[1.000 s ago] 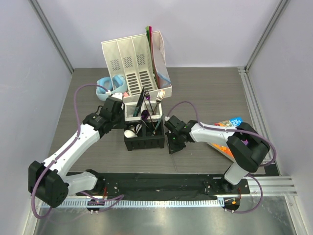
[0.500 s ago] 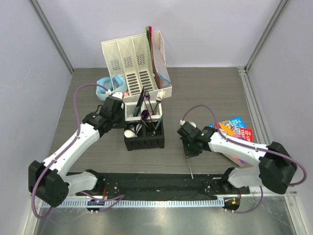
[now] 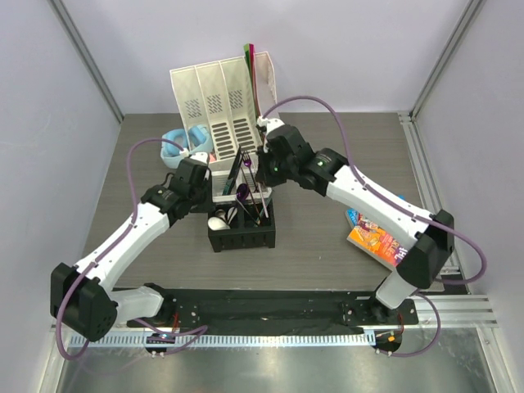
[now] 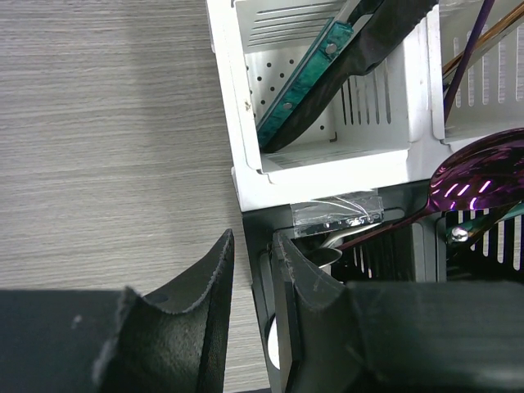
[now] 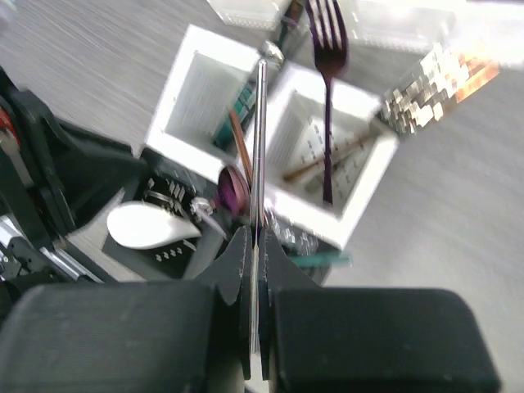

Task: Sort the eating utensils into containers
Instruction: Pick up the chopstick from the center of the board, then place the chopstick in the storage box.

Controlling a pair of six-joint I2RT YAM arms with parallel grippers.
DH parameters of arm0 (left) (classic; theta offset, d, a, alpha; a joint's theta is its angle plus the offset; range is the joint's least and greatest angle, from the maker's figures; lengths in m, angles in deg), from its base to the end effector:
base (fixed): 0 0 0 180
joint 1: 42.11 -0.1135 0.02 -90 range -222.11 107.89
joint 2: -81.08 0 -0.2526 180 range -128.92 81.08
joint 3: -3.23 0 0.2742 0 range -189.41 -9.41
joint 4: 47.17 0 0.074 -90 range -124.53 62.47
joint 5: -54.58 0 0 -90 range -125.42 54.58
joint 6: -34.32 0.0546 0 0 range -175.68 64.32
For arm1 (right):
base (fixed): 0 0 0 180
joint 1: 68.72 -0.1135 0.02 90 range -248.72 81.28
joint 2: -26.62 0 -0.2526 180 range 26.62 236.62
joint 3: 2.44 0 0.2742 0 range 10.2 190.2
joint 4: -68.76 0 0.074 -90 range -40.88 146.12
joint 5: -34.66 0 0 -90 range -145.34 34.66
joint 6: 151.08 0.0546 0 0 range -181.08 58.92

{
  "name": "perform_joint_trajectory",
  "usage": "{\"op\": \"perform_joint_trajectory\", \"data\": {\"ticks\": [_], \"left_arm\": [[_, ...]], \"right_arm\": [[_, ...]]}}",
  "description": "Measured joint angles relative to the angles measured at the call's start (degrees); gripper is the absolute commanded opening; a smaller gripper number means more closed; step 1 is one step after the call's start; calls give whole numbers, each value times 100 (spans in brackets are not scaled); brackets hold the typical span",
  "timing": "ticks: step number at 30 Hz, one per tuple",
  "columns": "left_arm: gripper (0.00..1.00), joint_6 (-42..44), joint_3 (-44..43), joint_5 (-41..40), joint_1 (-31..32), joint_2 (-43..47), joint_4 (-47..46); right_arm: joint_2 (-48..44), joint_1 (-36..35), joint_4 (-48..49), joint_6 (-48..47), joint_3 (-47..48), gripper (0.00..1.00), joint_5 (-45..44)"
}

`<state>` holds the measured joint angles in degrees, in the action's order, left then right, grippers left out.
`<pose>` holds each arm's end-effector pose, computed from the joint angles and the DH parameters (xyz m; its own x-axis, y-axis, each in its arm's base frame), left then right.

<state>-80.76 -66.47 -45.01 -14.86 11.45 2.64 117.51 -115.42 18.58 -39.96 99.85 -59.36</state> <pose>0.2610 -0.1242 0.2531 -0.7653 -0.0760 -0.6392 0.0346 0.9867 -0.1588 0.2722 0.2833 0.3398 -0.6488 -0.1644 -0.7430 -0.4875 0.8395 0.2399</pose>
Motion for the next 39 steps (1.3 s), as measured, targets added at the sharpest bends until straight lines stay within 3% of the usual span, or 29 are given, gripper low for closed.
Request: {"op": "perform_joint_trajectory", "data": {"ticks": [8, 13, 22, 27, 30, 39], "left_arm": [[25, -2, -2, 28, 0, 44, -2], [26, 4, -4, 79, 0, 48, 20], [26, 52, -68, 153, 0, 33, 9], [26, 129, -72, 175, 0, 37, -28], [26, 173, -72, 173, 0, 55, -48], [31, 299, -72, 116, 0, 79, -92]], "right_arm": [[437, 81, 756, -616, 214, 1, 374], [125, 79, 2041, -597, -1034, 1, 415], [-149, 79, 3036, -549, -2317, 1, 356], [-490, 79, 3504, -457, -2739, 22, 280], [-695, 79, 3705, -387, -2988, 29, 280], [-942, 79, 3856, -96, -3407, 38, 188]]}}
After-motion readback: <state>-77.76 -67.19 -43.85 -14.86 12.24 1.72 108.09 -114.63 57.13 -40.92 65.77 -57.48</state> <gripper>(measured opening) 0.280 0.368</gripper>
